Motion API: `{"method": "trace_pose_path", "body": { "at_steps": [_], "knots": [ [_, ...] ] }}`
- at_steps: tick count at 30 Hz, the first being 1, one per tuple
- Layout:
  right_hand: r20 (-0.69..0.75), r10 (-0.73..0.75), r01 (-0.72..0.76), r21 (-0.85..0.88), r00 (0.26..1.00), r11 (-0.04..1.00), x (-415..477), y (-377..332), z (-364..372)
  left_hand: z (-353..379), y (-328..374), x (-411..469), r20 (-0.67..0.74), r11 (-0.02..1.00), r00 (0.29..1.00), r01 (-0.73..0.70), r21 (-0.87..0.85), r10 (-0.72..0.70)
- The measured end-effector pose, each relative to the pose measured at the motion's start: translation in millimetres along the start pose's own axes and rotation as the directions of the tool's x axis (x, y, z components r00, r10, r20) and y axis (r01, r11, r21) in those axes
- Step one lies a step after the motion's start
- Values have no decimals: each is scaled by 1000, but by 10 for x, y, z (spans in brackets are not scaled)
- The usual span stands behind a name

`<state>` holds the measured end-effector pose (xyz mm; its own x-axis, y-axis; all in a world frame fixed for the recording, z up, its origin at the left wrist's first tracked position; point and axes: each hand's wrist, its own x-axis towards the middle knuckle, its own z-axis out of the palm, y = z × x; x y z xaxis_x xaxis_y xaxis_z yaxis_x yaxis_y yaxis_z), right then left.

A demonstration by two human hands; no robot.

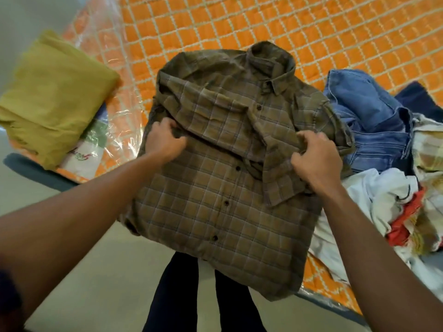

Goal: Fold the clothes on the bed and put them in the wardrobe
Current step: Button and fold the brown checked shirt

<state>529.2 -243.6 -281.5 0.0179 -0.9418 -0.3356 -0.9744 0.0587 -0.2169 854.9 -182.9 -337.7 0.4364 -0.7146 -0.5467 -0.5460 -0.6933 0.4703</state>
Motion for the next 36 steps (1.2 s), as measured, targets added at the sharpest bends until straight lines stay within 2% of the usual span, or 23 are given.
{"method": "trace_pose_path", "body": {
  "at_steps": [2, 3, 5, 7, 9, 11, 13, 16, 20, 22, 24, 26, 28, 30, 32, 34, 36],
  "knots": [
    [-43, -81, 87, 162, 996, 983, 66, -229, 16, -31, -113, 54, -113, 997, 993, 27, -74, -36],
    [-46, -147, 153, 223, 988, 963, 115, -394, 41, -48, -152, 68, -154, 998, 986, 52, -36, -57],
    [-54, -323, 325, 269, 945, 906, 240, -792, 114, -73, -273, 46, -210, 992, 975, 91, 87, -71],
    [-31, -472, 463, 263, 881, 846, 439, -1276, 202, -91, -429, 16, -185, 995, 982, 58, 76, -43],
    [64, -594, 572, 206, 802, 794, 658, -1846, 246, -109, -590, 1, -142, 1000, 990, 11, -29, -15],
    [249, -670, 668, 105, 699, 736, 864, -2374, 310, -141, -716, 1, -85, 997, 996, -10, -82, 3],
    [454, -660, 759, -56, 598, 649, 1057, -2788, 397, -187, -805, 2, -14, 997, 1000, -14, -70, 13],
    [600, -571, 810, -254, 561, 528, 1273, -3131, 511, -216, -935, -60, 81, 996, 996, -30, -90, 37],
    [533, -587, 793, -407, 609, 454, 1613, -3161, 487, -171, -1155, -309, 169, 961, 971, -128, -244, 172],
    [493, -627, 797, -402, 603, 450, 1687, -3149, 441, -166, -1306, -385, 164, 946, 955, -201, -255, 248],
    [411, -685, 798, -341, 602, 497, 1725, -3172, 403, -234, -1401, -364, 65, 932, 966, -224, -284, 252],
    [294, -731, 787, -276, 616, 552, 1787, -3288, 372, -416, -1432, -263, -76, 917, 978, -208, -340, 194],
    [234, -770, 802, -253, 593, 541, 1845, -3486, 298, -660, -1446, -159, -199, 903, 964, -239, -356, 177],
    [218, -812, 834, -253, 542, 490, 1827, -3678, 151, -917, -1441, -115, -281, 907, 935, -299, -297, 216],
    [221, -851, 870, -259, 477, 420, 1835, -3754, -30, -1136, -1411, -148, -282, 920, 920, -333, -205, 271],
    [215, -873, 887, -263, 438, 380, 1815, -3665, -237, -1295, -1338, -285, -186, 934, 928, -343, -96, 321],
    [218, -892, 899, -289, 396, 329, 1836, -3439, -412, -1329, -1259, -506, -53, 949, 948, -312, 52, 315]
  ]
}}
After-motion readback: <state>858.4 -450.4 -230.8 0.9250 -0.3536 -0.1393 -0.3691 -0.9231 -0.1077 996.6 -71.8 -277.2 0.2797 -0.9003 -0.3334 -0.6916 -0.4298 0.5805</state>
